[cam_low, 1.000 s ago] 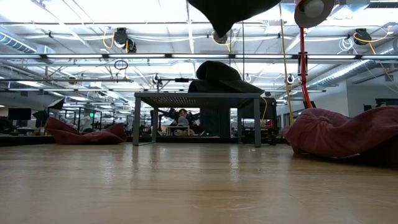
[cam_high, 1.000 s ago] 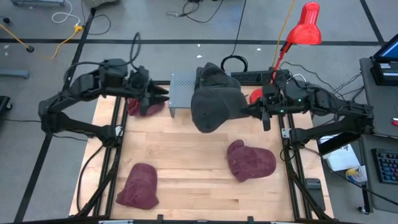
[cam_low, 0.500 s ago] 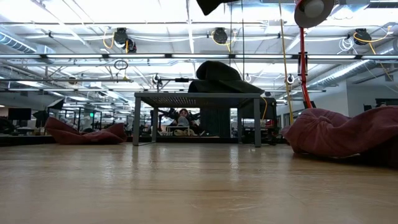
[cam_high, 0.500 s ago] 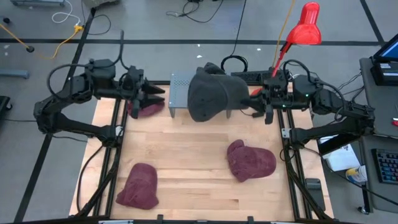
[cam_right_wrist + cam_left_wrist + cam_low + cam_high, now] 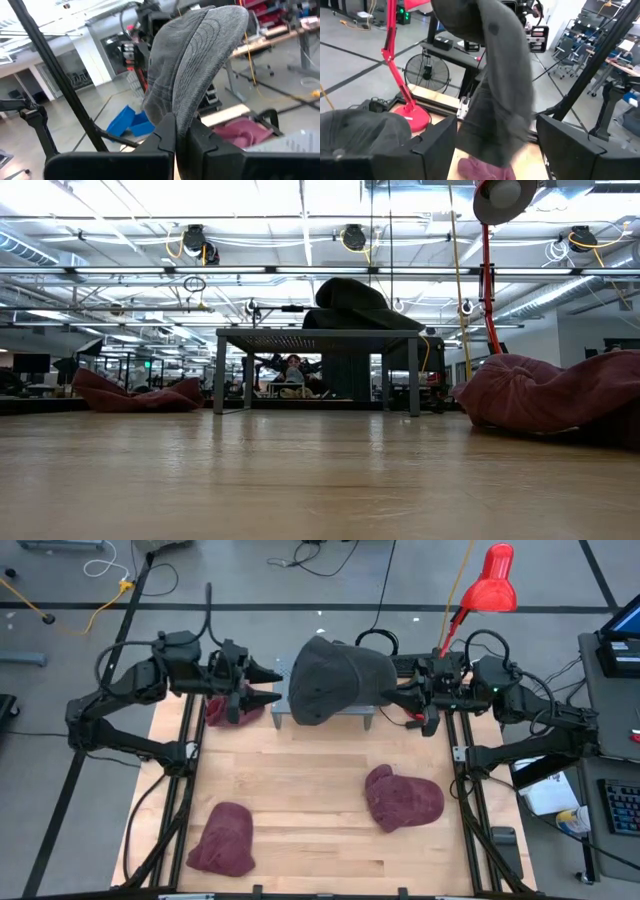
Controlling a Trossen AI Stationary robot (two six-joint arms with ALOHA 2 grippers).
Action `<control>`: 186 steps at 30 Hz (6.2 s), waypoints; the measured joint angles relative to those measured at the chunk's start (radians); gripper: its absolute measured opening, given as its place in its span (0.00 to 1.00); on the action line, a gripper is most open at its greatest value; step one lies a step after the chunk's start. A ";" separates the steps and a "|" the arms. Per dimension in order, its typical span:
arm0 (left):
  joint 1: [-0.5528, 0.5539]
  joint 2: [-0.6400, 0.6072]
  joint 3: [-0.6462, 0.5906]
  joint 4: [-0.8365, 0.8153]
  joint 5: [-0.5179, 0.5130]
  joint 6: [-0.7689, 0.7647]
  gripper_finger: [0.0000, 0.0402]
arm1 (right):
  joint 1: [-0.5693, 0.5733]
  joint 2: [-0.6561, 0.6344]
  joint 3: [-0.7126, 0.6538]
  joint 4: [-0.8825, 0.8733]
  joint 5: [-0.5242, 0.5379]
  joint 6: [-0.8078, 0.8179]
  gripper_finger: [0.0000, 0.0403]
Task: Pick & Place hat
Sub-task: Stack the right black cap on the black cap on the shelf, then put the bottom right maroon cap on the shelf
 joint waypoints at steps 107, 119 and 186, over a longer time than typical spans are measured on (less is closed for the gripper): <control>0.382 0.926 0.634 0.325 0.575 -0.631 0.06 | 0.103 -0.046 0.000 -0.177 -0.015 -0.218 0.29; 0.429 0.927 0.634 0.098 0.549 -0.514 0.06 | 0.103 -0.046 0.000 -0.177 -0.015 -0.252 0.29; 0.369 0.690 0.559 -0.564 0.180 -0.133 0.79 | 0.053 -0.045 0.000 -0.474 0.036 0.011 0.65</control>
